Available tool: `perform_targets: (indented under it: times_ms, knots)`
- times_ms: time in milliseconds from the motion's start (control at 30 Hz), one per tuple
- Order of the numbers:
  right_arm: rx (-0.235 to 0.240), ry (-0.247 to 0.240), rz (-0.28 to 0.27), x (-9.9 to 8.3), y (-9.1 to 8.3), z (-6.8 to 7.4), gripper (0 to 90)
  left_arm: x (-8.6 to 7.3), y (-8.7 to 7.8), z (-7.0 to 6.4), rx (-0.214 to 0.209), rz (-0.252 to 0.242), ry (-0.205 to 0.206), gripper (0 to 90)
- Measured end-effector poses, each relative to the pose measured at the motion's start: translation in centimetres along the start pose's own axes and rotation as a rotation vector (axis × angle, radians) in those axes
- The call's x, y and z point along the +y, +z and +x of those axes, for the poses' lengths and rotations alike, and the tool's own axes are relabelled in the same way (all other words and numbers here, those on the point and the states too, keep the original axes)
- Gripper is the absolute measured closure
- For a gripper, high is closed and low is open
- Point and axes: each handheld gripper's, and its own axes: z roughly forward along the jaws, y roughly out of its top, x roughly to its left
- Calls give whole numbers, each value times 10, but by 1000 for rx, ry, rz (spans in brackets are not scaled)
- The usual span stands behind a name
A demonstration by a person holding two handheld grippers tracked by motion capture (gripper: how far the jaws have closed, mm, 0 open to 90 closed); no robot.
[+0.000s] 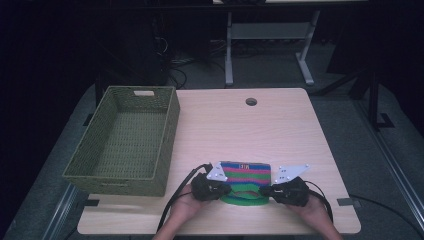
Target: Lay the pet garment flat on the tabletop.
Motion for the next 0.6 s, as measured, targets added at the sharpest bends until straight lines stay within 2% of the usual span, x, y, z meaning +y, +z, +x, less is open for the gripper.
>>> perform_targets:
  times_ms: [267,333,467,600]
  knots:
    - [12,-2,-1,0,-3,3,850,1,-3,-4,-13,4,2,858]
    - [22,0,-7,1,-5,4,850,2,-3,-5,-18,1,-4,858]
    - [50,-6,-21,3,-9,6,850,2,-6,-8,-28,21,12,859]
    - [56,-9,-29,6,-12,8,850,1,-11,-9,-40,14,-18,860]
